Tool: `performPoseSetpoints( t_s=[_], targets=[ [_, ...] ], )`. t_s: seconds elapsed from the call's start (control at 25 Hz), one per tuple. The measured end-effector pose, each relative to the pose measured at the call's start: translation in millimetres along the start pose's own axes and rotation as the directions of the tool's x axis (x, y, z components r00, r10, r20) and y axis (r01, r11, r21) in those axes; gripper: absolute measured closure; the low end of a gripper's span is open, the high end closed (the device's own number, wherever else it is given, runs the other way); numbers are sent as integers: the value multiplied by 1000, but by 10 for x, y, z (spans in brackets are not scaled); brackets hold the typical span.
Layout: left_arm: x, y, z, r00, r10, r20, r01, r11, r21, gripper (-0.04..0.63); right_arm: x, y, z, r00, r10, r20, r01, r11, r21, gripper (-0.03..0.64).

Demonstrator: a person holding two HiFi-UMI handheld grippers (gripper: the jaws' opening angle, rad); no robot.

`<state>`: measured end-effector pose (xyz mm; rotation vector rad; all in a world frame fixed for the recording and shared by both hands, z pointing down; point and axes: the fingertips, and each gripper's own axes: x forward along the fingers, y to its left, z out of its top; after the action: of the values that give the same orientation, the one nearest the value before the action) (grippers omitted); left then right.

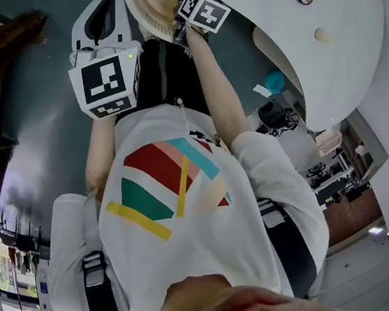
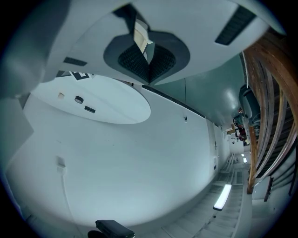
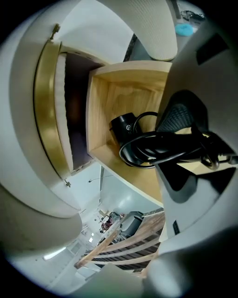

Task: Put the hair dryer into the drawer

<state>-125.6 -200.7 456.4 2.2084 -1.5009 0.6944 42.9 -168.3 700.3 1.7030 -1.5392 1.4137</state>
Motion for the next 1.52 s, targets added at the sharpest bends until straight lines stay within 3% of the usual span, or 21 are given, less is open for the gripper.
performPoseSetpoints(
  t_s=[0.24,1.04,1.52],
  targets=[
    [1,-2,-76,1000,4,-12,-4,1000,-4,580,118,-49,7,1000,0,2,0,999,47,407],
    [-18,-91,-179,1000,2,-16,-2,1000,-25,580,180,-29,-9,1000,1,-6,-1,999,37,400],
    [-108,-130,-100,1000,15,10,-15,1000,-25,580,126,19,28,1000,20,12,-20,1000,18,357]
  ],
)
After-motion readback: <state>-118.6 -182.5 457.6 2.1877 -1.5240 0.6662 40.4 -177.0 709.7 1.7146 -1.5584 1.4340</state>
